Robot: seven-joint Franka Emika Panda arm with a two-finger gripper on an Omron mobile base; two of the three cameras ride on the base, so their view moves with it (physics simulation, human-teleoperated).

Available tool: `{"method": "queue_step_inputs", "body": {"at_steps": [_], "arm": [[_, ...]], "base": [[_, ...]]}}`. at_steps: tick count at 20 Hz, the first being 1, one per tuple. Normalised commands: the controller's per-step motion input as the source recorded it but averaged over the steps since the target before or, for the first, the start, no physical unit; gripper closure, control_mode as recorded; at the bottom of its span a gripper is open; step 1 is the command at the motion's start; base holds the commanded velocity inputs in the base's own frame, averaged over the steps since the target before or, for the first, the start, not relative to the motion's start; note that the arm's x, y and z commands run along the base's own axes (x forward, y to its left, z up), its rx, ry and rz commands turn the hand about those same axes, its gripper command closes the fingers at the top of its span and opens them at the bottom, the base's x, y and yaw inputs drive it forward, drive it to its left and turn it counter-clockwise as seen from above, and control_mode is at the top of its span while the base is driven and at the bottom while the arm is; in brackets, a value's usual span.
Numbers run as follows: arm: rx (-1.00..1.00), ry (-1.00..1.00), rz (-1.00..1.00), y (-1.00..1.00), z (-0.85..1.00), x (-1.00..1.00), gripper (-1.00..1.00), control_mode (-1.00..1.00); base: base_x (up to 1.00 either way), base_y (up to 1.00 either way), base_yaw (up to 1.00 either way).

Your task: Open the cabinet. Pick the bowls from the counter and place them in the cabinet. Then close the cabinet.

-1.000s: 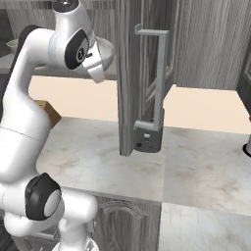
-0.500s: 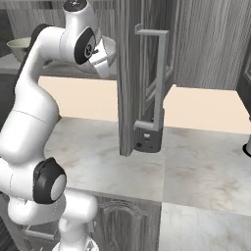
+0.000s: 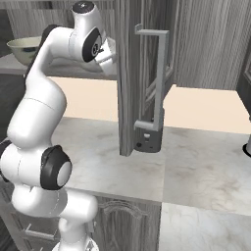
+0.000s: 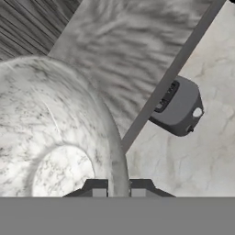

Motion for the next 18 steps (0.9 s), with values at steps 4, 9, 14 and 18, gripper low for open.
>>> {"method": "queue_step_inputs", "body": {"at_steps": [4,9,14,18], "arm": [[0.00,0.00,0.04,0.00,-0.16,0.49,1.00,-1.00],[0.00,0.00,0.05,0.00,-0.09,0.52,1.00,-1.00],[0.00,0.00,0.04,0.00,-0.11,0.26,-1.00,-1.00],[0.00,0.00,0.00,0.00,0.00,0.00,-1.00,-1.00]], "base": [[0.00,0.00,0.00],[0.00,0.00,0.00],[0.00,0.00,0.00],[0.00,0.00,0.00]]}}
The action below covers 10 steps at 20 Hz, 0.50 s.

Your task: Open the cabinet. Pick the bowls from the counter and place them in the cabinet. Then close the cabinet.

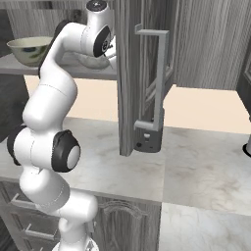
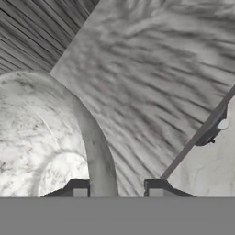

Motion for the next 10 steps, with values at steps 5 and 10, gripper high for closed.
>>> {"method": "queue_step_inputs", "body": {"at_steps": [5,10], "arm": [[0.00,-0.01,0.00,-0.01,0.16,0.00,-1.00,-1.00],[0.00,-0.04,0.00,0.00,0.19,-0.10,-1.00,-1.00]], "base": [[0.00,0.00,0.00],[0.00,0.00,0.00]]}}
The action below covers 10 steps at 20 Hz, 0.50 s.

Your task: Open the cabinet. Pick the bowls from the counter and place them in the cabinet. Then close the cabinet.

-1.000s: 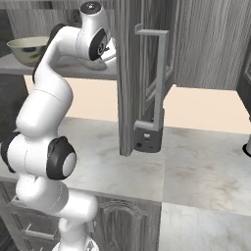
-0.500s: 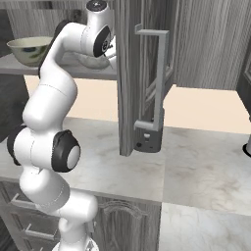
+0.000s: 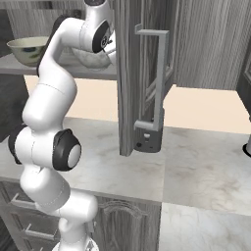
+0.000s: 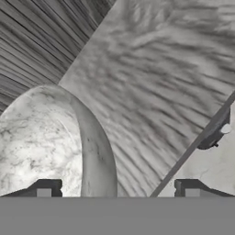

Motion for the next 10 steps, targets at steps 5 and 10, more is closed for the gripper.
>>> {"method": "queue_step_inputs", "body": {"at_steps": [5,10], "arm": [[0.00,-0.06,0.00,0.00,0.04,-0.32,-1.00,-1.00],[0.00,-0.14,0.00,-0.03,-0.10,-0.85,-1.00,-1.00]], "base": [[0.00,0.00,0.00],[0.00,0.00,0.00]]}}
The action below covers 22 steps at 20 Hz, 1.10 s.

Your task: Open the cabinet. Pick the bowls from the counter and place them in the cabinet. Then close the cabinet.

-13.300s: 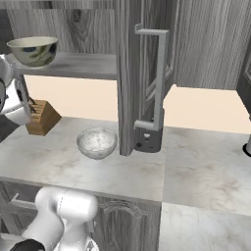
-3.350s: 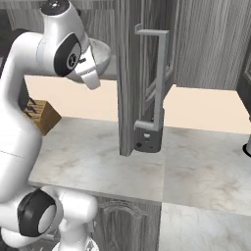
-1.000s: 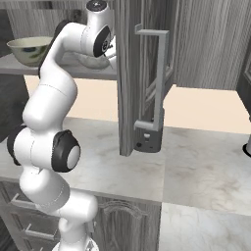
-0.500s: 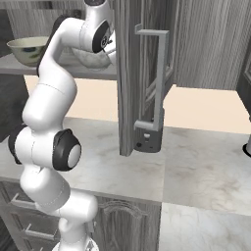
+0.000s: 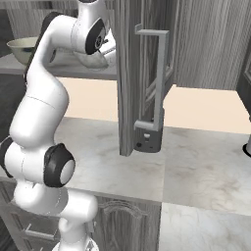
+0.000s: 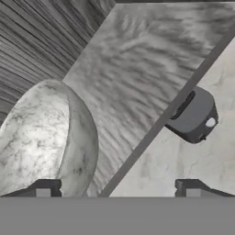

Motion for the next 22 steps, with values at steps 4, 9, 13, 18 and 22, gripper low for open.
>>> {"method": "queue_step_inputs", "body": {"at_steps": [4,9,13,18,22], "arm": [[0.00,-0.35,0.00,0.00,-0.14,-1.00,-1.00,-1.00],[0.00,-0.27,0.00,0.09,-0.50,-1.00,-1.00,-1.00],[0.00,-0.01,0.00,0.09,-0.54,-0.88,-1.00,-1.00],[0.00,-0.06,0.00,0.04,-0.17,-0.82,-1.00,-1.00],[0.00,-0.05,-0.01,0.02,0.00,-0.62,-1.00,-1.00]], "base": [[0.00,0.00,0.00],[0.00,0.00,0.00],[0.00,0.00,0.00],[0.00,0.00,0.00],[0.00,0.00,0.00]]}}
